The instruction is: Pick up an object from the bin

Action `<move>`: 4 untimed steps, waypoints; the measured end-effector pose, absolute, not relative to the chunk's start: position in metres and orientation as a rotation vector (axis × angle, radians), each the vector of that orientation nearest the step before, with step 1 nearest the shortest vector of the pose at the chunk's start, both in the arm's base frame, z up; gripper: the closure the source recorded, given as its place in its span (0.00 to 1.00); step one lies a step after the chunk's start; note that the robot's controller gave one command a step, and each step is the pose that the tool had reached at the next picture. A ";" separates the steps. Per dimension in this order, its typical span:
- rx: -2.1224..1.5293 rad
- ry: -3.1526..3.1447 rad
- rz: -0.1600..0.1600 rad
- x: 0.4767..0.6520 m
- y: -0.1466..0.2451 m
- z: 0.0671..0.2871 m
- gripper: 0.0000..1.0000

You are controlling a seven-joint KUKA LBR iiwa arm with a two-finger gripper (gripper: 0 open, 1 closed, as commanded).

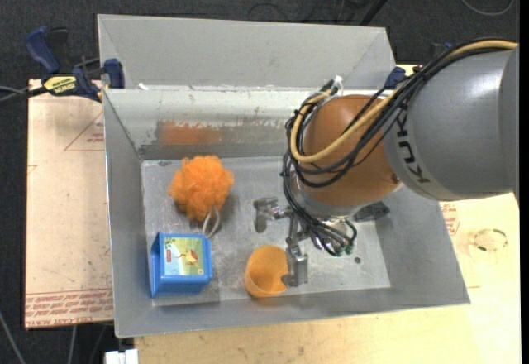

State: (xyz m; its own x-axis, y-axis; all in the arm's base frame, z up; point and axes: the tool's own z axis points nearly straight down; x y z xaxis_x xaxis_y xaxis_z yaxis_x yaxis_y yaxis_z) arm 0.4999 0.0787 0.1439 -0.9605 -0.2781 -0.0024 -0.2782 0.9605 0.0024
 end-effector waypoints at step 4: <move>-0.621 3.069 0.004 0.484 0.075 0.075 1.00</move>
Offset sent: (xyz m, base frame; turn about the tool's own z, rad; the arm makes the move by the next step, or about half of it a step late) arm -0.0190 -0.0043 -0.0739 -0.1208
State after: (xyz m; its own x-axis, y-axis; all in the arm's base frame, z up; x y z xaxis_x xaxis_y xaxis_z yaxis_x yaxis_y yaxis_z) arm 0.4845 0.0748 0.0753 -0.9212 -0.3890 -0.0106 -0.3890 0.9212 0.0007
